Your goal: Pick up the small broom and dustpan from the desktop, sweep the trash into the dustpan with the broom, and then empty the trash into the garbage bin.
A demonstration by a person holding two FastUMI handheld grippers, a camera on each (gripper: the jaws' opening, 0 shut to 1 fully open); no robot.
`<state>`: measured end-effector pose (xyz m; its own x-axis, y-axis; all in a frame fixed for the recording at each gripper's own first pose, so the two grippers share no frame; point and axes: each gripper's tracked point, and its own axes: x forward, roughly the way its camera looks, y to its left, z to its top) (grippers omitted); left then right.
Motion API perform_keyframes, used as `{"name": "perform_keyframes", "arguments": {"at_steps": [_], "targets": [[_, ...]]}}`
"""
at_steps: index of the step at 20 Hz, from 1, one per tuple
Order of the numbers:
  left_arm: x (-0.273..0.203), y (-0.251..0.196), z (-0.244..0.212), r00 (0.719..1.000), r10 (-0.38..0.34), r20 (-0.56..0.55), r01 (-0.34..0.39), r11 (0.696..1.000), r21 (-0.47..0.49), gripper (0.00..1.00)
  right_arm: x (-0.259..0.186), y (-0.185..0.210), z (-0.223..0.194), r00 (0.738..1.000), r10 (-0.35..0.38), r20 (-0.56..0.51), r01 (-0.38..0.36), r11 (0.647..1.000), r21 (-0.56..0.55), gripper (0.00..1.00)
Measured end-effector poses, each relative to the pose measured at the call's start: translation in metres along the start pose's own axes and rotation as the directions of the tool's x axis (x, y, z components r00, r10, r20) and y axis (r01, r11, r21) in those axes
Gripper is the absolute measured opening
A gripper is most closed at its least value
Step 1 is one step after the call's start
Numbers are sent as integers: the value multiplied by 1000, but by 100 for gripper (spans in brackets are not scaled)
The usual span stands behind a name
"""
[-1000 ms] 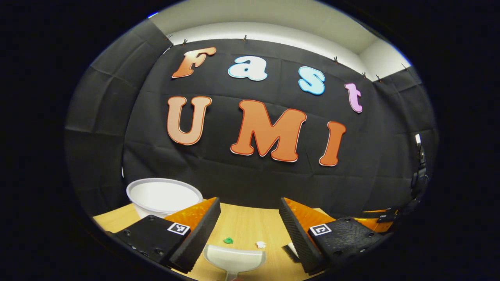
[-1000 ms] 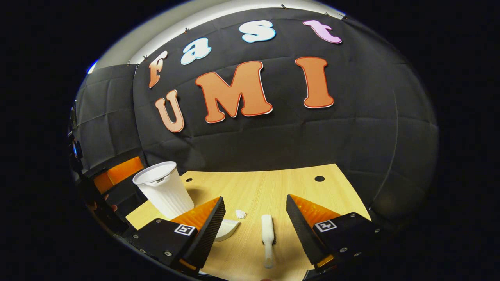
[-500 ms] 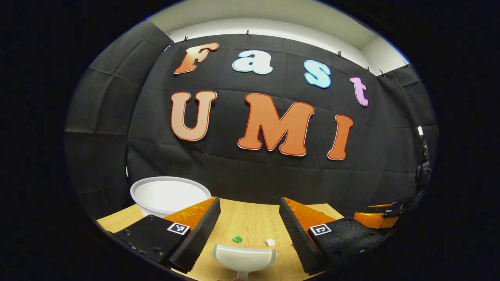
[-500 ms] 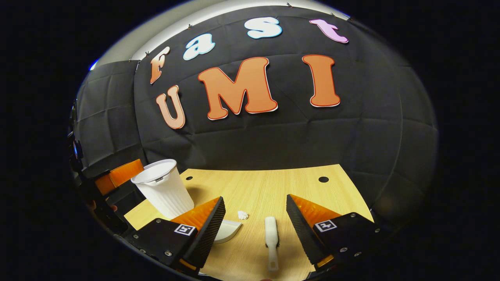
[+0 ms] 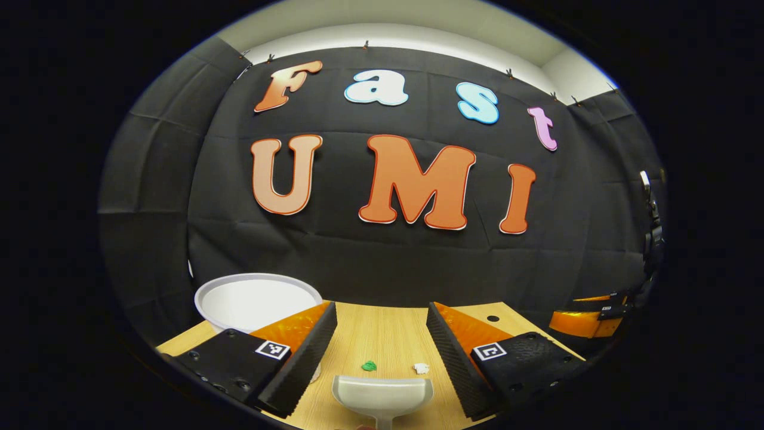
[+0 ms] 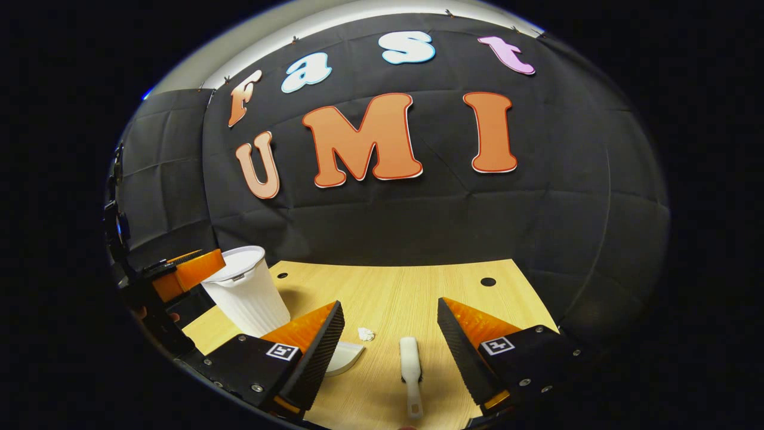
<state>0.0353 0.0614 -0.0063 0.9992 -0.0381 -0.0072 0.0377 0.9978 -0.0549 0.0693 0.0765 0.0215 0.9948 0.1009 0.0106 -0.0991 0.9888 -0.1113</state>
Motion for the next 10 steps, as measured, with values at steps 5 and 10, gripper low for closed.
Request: {"name": "perform_keyframes", "arguments": {"at_steps": [5,10], "targets": [[6,8,-12,999,6,-37,-6,1000,1,95,4,2,1,1000,-7,0,7,1000,7,95],[16,5,-66,976,-20,-218,36,997,73,95,10,-3,-7,1000,-20,-18,21,1000,20,95]]}}
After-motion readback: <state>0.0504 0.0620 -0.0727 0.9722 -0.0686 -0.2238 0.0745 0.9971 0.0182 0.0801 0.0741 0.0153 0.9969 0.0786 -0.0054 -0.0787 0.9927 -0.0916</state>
